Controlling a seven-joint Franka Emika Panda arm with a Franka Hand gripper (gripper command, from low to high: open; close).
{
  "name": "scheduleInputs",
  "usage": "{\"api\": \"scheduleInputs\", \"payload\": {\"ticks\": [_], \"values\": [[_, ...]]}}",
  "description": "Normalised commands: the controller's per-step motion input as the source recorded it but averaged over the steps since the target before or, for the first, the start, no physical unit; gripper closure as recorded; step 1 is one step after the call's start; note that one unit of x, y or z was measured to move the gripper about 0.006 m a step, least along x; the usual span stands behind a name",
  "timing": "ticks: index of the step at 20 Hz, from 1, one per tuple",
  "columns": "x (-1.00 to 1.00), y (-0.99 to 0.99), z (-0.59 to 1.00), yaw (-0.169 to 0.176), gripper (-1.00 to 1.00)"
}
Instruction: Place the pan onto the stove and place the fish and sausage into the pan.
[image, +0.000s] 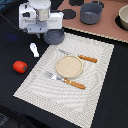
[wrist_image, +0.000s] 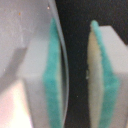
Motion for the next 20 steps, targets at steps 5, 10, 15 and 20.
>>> {"api": "scheduleInputs", "payload": {"ticks": [5,10,15,20], "values": [[-0.07,0.01,-0.27,0.0,1.0],[-0.05,-0.03,0.16,-0.007,1.0],[-0.01,0.12,0.96,0.02,1.0],[-0.01,0.32,1.0,0.049,1.0]]}}
